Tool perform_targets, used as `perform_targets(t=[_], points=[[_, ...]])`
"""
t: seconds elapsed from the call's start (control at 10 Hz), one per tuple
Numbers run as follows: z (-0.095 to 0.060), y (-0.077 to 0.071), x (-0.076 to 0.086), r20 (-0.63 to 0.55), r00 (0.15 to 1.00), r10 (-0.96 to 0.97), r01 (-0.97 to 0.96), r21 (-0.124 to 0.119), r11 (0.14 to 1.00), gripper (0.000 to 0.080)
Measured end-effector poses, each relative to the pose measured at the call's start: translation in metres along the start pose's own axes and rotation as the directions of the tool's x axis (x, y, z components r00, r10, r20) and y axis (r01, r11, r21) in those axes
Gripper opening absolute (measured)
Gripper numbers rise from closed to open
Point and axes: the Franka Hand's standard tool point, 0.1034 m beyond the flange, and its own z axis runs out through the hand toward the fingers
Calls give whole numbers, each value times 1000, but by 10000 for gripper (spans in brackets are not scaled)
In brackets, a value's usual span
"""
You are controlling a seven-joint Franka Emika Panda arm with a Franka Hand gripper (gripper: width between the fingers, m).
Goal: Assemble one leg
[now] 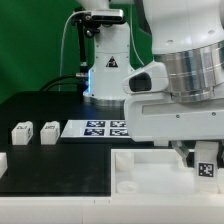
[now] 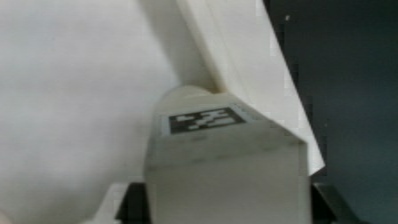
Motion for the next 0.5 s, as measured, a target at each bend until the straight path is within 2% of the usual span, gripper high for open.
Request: perform_targets(t=[0.2, 0.3, 0.4, 0.5], points=[[0, 0, 0, 3, 975, 221, -221, -1, 975, 304], [1, 1, 0, 9, 928, 371, -371, 3, 928, 304], [1, 1, 0, 16, 870, 493, -493, 7, 870, 304], [1, 1, 0, 36, 763, 645, -646, 14, 763, 303]])
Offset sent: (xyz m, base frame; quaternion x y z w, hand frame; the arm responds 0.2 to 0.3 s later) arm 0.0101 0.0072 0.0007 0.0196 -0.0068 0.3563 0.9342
